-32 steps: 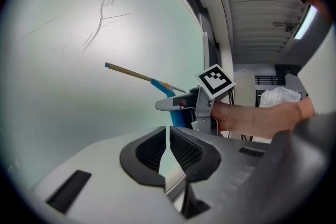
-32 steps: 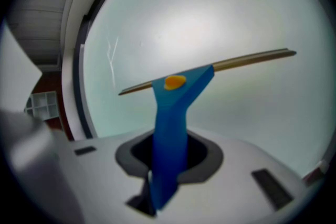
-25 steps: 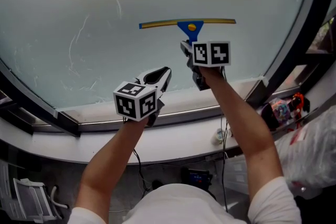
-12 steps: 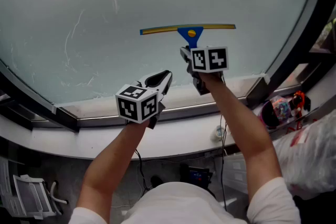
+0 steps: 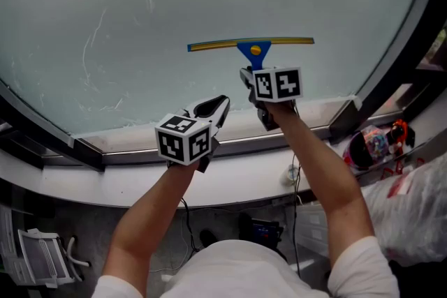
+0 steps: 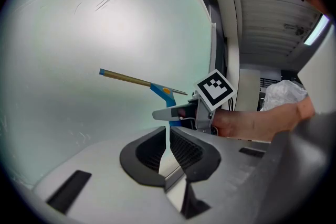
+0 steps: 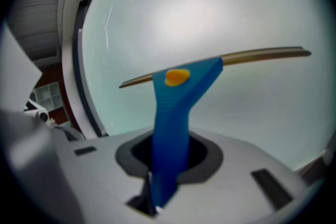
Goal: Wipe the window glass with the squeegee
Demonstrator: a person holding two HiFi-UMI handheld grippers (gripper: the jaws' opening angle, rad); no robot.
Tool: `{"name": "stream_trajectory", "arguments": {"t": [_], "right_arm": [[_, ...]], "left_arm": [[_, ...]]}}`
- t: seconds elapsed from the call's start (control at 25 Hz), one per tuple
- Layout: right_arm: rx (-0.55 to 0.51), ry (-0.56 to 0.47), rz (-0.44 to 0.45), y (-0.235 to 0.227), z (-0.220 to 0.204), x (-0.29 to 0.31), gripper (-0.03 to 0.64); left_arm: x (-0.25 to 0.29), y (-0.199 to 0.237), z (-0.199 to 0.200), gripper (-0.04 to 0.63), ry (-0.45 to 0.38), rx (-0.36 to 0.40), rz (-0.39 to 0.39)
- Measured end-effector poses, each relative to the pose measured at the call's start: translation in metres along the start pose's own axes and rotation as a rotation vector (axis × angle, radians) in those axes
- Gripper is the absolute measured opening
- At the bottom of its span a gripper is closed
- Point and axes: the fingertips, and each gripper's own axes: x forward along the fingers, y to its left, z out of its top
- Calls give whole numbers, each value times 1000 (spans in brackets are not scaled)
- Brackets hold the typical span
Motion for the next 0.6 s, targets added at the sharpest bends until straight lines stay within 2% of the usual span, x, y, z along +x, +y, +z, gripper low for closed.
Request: {"name": "stream_trajectory", "arguments": {"t": [0.6], "right_arm": [[6,62,-10,-12,-43,13,95]], "left_arm": [[12,-3,-30,48,45,-29,-7]]}}
